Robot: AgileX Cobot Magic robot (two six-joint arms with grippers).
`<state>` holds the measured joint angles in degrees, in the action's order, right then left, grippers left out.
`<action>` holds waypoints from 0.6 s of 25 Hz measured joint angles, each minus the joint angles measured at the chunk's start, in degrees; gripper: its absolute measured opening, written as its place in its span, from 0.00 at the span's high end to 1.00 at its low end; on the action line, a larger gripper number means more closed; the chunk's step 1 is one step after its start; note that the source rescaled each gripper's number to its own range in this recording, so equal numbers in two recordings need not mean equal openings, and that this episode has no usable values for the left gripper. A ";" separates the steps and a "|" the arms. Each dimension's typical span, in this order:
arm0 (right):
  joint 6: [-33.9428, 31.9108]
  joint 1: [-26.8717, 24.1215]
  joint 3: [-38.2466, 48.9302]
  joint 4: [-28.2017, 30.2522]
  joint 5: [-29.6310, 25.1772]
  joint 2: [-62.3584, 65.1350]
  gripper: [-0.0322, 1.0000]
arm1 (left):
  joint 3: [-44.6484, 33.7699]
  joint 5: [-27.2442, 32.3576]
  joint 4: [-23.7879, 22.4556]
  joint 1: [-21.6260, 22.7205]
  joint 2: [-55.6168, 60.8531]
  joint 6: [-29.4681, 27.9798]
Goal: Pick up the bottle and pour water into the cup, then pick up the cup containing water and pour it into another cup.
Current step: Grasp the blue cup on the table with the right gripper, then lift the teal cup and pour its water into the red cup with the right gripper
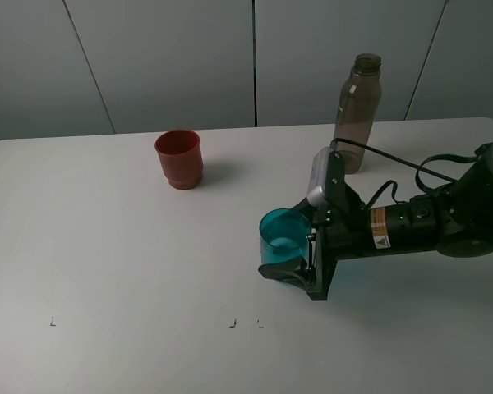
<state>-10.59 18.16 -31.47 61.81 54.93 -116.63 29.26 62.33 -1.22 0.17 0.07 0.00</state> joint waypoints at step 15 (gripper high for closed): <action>0.33 0.00 -0.20 -0.03 0.09 0.00 0.90 | 0.00 0.00 0.00 0.00 0.00 0.00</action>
<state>-10.26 18.16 -31.67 61.78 55.02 -116.63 29.26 62.33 -1.22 0.17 0.07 0.00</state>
